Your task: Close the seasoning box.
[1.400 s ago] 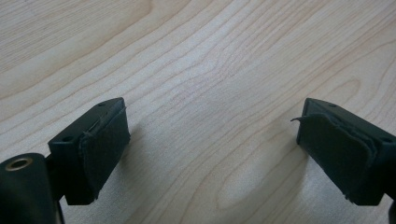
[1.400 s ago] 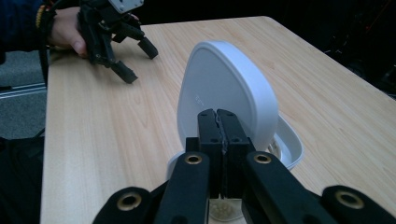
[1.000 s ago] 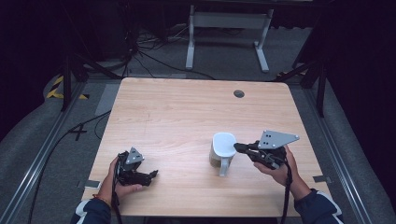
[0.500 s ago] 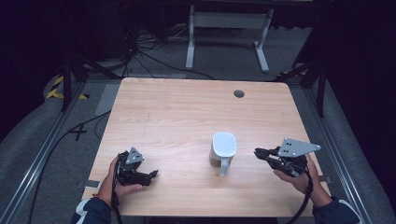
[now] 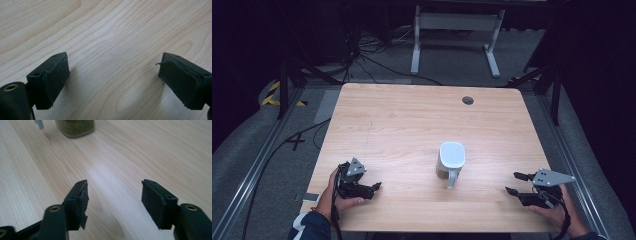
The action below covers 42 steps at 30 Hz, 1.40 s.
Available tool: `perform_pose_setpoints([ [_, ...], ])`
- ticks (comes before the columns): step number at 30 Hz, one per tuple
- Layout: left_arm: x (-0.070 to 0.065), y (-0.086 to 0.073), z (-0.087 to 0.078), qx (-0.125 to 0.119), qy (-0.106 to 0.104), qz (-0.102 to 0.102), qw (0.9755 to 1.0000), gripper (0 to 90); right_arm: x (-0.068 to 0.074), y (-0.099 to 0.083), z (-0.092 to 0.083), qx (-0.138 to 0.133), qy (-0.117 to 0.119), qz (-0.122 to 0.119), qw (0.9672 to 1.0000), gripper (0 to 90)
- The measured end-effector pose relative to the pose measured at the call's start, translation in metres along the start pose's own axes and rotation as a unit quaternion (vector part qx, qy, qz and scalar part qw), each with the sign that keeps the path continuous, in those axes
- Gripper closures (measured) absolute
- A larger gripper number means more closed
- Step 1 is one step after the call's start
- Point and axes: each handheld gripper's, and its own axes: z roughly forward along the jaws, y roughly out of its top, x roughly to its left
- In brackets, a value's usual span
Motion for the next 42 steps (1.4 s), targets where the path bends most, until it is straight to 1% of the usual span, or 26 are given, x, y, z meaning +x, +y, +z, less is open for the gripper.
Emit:
perform_pose_setpoints([
  [1, 0.0, 0.0, 0.0, 0.0, 0.0, 0.0, 1.0, 10.0, -0.002, -0.009, -0.001, 0.001, 0.0, 0.017, 0.9998, 36.2],
  [2, 0.0, 0.0, 0.0, 0.0, 0.0, 0.003, 1.0, 10.1, -0.004, -0.013, -0.002, 0.002, -0.002, 0.024, 0.9997, 34.8],
  [3, 0.0, 0.0, 0.0, 0.0, 0.0, 0.003, 1.0, 10.1, -0.004, -0.013, -0.002, 0.002, -0.002, 0.024, 0.9997, 34.8],
  [4, 0.0, 0.0, 0.0, 0.0, 0.0, 0.005, 1.0, 10.1, -0.006, -0.019, -0.003, 0.001, -0.008, 0.038, 0.9992, 32.0],
  [5, 0.0, 0.0, 0.0, 0.0, 0.0, 0.005, 1.0, 10.0, -0.008, -0.024, -0.003, 0.005, -0.016, 0.056, 0.9983, 31.7],
  [6, 0.0, 0.0, 0.0, 0.0, 0.0, 0.004, 1.0, 10.1, -0.009, -0.026, -0.001, 0.012, -0.021, 0.056, 0.9982, 30.6],
  [7, 0.0, 0.0, 0.0, 0.0, 0.0, 0.005, 1.0, 10.1, -0.009, -0.029, 0.001, 0.018, -0.034, 0.054, 0.9978, 29.3],
  [8, 0.0, 0.0, 0.0, 0.0, 0.0, 0.004, 1.0, 10.1, -0.01, -0.031, 0.002, 0.021, -0.041, 0.056, 0.9974, 28.2],
  [10, 0.0, 0.0, 0.0, 0.0, 0.0, 0.005, 1.0, 10.1, -0.011, -0.035, 0.007, 0.032, -0.041, 0.061, 0.9968, 26.7],
  [12, 0.0, 0.0, 0.0, 0.0, 0.001, 0.006, 1.0, 10.1, -0.013, -0.035, 0.007, 0.032, -0.042, 0.068, 0.9963, 26.2],
  [15, 0.0, 0.0, 0.0, 0.0, 0.001, 0.006, 1.0, 10.2, -0.014, -0.034, 0.008, 0.036, -0.038, 0.079, 0.9955, 25.7],
  [25, 0.0, 0.0, 0.0, 0.001, -0.002, 0.003, 1.0, 9.9, -0.015, -0.034, 0.009, 0.037, -0.039, 0.082, 0.9952, 24.1],
  [26, 0.0, 0.0, 0.001, -0.004, 0.0, 0.003, 1.0, 9.9, -0.015, -0.034, 0.008, 0.037, -0.038, 0.082, 0.9952, 24.1],
  [27, 0.001, 0.0, 0.001, -0.005, -0.001, 0.008, 1.0, 9.8, -0.015, -0.034, 0.008, 0.037, -0.038, 0.082, 0.9952, 24.0],
  [31, 0.0, 0.0, 0.001, -0.004, -0.002, 0.007, 1.0, 9.7, -0.015, -0.034, 0.009, 0.037, -0.037, 0.082, 0.9952, 23.9],
  [32, 0.001, 0.0, 0.001, -0.006, -0.001, 0.009, 0.9999, 9.7, -0.015, -0.034, 0.009, 0.037, -0.037, 0.082, 0.9952, 23.9],
  [36, 0.0, 0.001, 0.001, 0.0, 0.0, 0.007, 1.0, 9.2, -0.015, -0.034, 0.009, 0.037, -0.038, 0.082, 0.9952, 23.8],
  [37, 0.001, 0.001, 0.001, -0.002, 0.001, 0.009, 1.0, 9.2, -0.015, -0.034, 0.009, 0.037, -0.038, 0.082, 0.9952, 23.5],
  [42, 0.0, 0.001, 0.001, 0.001, 0.003, 0.008, 1.0, 9.0, -0.015, -0.034, 0.009, 0.037, -0.038, 0.082, 0.9952, 23.3],
])
